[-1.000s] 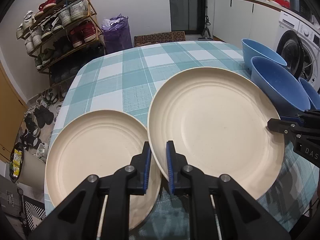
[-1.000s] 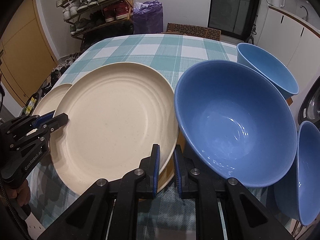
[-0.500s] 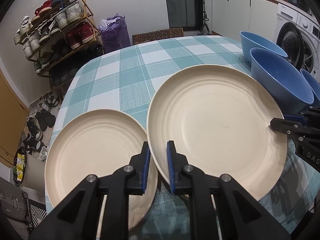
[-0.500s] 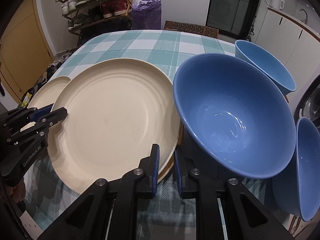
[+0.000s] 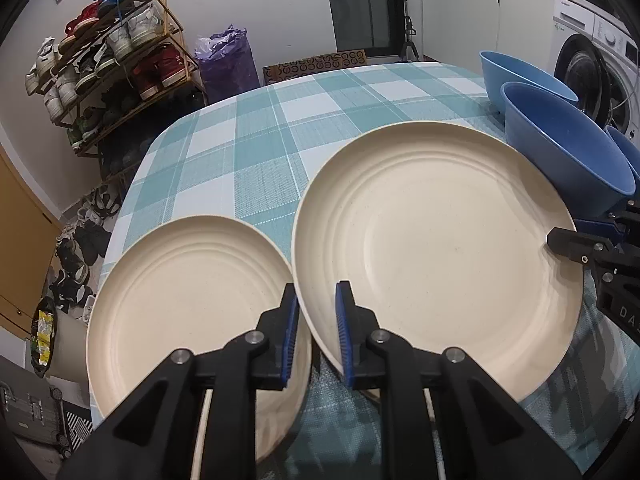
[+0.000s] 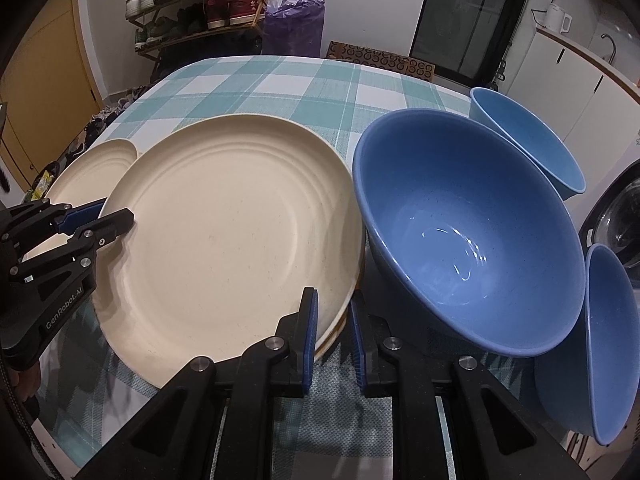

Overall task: Organize plates and bowls
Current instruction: 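Lower both cream plates onto the cloth and open both tools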

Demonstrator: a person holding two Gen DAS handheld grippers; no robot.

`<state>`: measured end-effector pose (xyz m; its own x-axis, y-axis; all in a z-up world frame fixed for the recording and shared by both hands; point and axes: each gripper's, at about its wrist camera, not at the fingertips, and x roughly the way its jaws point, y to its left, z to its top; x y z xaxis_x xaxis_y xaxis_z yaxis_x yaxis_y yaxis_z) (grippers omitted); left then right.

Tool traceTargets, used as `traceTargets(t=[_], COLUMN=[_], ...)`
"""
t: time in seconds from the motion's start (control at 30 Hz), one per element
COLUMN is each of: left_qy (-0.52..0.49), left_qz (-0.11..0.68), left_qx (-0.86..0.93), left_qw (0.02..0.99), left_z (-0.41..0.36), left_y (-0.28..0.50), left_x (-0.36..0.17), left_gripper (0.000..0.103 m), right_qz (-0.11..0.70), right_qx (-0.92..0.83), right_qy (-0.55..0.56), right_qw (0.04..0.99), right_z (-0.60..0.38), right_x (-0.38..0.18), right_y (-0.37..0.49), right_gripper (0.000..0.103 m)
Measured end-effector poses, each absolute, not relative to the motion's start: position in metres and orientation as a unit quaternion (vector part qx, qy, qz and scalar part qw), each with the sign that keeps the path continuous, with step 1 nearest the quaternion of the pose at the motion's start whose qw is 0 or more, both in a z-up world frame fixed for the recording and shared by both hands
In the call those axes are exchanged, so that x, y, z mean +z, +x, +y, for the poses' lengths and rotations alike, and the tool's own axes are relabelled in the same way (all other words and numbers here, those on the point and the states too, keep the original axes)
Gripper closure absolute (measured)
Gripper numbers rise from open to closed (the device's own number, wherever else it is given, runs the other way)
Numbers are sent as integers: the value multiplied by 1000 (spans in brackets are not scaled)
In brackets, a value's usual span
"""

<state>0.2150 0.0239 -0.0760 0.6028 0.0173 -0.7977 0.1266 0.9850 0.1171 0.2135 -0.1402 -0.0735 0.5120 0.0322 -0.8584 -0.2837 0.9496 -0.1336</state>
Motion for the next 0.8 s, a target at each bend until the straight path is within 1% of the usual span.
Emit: traceTargets(t=[0.63,0.8], left_qy=[122,118], left_qz=[438,438], left_qx=[-24,-26], left_qw=[890,891], left_z=[14,16], left_y=[213,213], left_x=[-82,-81], left_gripper=[84,82], right_qz=[478,478], right_qx=[60,60], right_qy=[-196,-192], right_qw=[854,855], right_z=[-130,-130], right_x=[-83,-84], right_y=[207,208], right_gripper=[85,84])
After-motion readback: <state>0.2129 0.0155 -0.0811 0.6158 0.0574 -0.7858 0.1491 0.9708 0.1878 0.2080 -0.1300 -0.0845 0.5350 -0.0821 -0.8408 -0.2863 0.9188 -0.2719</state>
